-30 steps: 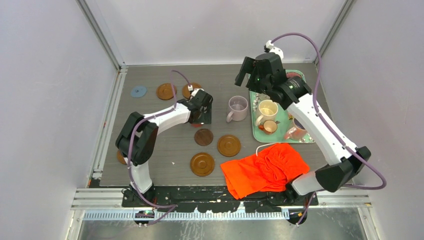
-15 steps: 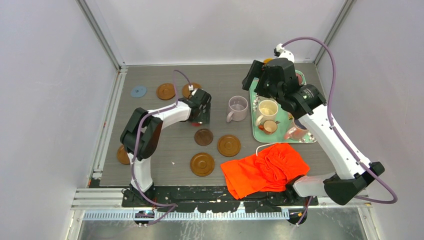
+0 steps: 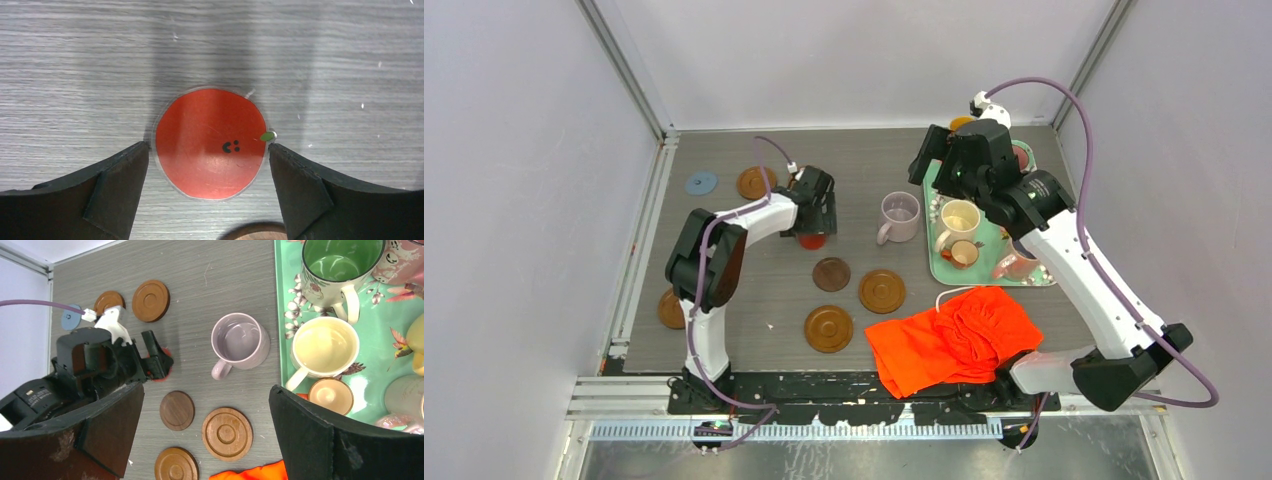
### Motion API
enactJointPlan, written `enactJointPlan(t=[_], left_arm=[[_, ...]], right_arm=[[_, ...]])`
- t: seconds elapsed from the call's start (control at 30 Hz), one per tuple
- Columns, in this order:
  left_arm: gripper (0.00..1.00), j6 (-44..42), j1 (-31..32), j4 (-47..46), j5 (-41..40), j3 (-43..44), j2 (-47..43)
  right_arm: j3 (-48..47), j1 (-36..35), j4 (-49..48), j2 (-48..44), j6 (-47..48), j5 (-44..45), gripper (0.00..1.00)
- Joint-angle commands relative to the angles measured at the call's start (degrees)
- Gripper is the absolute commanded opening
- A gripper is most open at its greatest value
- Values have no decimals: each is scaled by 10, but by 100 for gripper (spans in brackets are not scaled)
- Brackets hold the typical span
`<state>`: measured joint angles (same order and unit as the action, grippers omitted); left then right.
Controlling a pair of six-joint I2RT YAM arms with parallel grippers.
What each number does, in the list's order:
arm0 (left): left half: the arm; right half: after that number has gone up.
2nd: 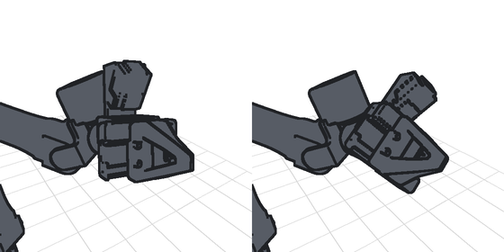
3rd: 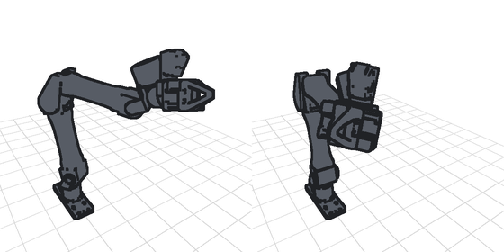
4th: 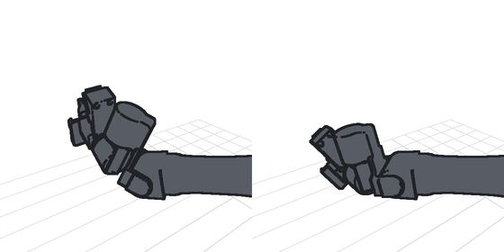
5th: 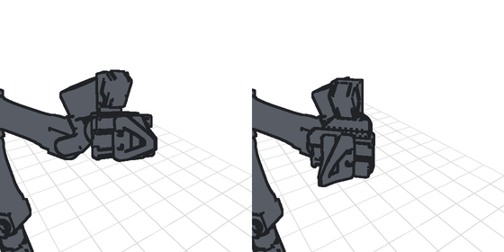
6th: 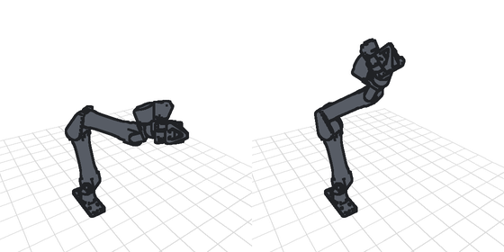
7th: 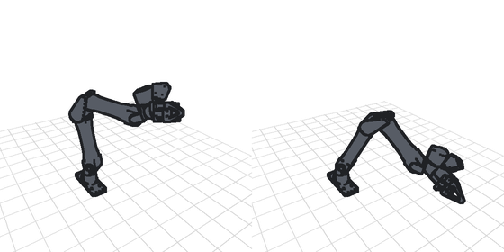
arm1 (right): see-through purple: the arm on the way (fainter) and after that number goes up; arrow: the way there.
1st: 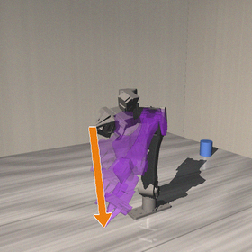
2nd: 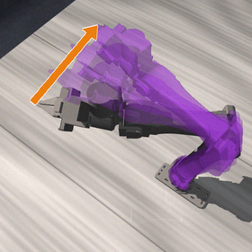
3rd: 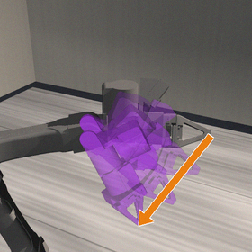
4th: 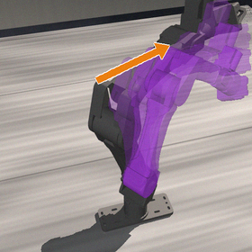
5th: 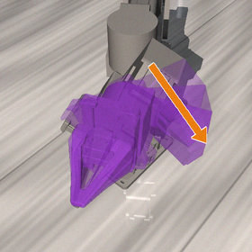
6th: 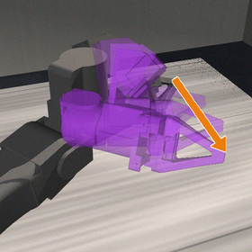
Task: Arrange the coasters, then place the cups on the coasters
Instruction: Move the coaster to the corner of the board.
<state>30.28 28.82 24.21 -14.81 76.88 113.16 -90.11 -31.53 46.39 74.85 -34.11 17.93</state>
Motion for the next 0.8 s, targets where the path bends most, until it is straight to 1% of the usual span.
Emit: enactJointPlan(t=[0.0,0.07,0.23,0.43,0.47,0.6,0.67,0.77], left_arm=[[88,30,-21,5,10,-2,18],[84,41,-31,10,8,-9,15],[80,68,-71,10,8,-43,-10],[77,78,-121,19,7,-69,-34],[78,74,-127,16,14,-72,-39],[87,50,-125,-2,32,-86,-74],[91,39,-115,-16,38,-92,-96],[95,20,-90,-16,30,-85,-105]], right_arm=[[7,1,-10,-20,8,1,100],[10,0,-10,-21,7,-1,100],[21,0,-16,-29,7,-15,100],[40,0,-26,-50,9,-23,100],[42,1,-25,-52,11,-24,100],[49,0,-28,-62,15,-26,100],[49,0,-27,-64,18,-28,100],[49,1,-26,-67,22,-30,100]])
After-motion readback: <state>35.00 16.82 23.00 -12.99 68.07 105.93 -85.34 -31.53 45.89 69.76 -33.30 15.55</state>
